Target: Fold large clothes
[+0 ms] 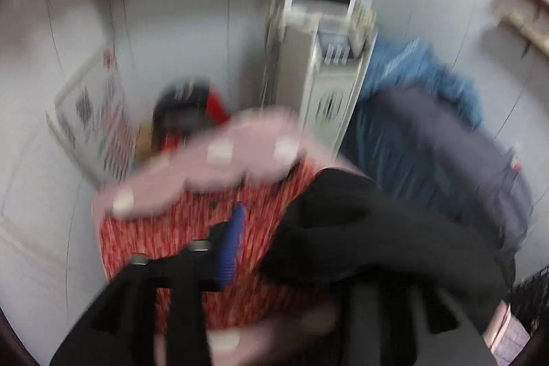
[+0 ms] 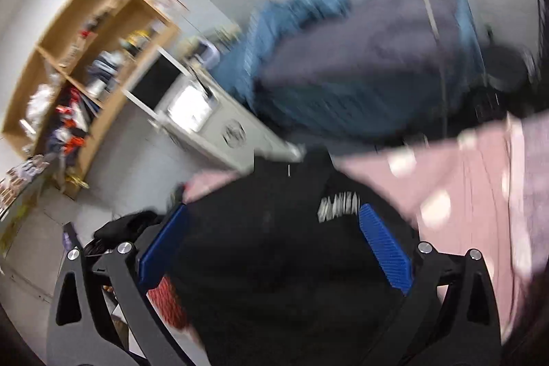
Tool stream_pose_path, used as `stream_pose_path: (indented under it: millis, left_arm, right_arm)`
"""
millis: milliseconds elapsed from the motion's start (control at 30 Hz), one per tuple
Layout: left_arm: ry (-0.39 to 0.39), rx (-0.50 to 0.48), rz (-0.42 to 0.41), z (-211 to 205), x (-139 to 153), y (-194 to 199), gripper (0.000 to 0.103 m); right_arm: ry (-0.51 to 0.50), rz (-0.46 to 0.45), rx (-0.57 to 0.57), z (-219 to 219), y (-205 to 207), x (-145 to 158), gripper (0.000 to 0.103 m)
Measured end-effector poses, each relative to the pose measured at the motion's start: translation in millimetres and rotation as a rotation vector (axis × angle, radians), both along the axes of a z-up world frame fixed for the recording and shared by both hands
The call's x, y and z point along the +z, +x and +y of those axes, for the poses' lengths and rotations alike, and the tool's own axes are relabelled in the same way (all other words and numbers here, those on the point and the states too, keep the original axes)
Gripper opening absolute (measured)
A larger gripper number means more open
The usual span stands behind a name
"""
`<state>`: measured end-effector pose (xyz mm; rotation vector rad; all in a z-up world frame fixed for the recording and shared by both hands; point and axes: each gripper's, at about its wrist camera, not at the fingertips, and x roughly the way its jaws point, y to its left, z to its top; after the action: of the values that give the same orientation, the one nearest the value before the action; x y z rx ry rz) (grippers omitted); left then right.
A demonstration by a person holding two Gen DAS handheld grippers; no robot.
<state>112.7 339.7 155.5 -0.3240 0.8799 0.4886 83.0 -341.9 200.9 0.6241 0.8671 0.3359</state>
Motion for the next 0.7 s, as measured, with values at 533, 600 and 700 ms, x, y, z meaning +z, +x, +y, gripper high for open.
stream_pose_path:
  millis: [533, 600, 700]
  left_arm:
    - [-0.273, 0.122, 0.243, -29.8, -195.7, -126.8, 0.09]
    - [-0.287, 0.149, 0.229, -22.2, -188.5, -129.6, 0.09]
    - [-0.278, 0.138, 0.204, -24.8, -172.9, -132.4, 0.092]
  right_arm:
    - [-0.241, 0.586, 0.108, 36.5, -95.7, -254.7, 0.098]
    - [-0.23, 0.602, 0.143, 49.0, -89.2, -266.8, 0.095]
    - [-0.304, 0.649, 0.232, 83.6, -75.8, -296.2, 0.086]
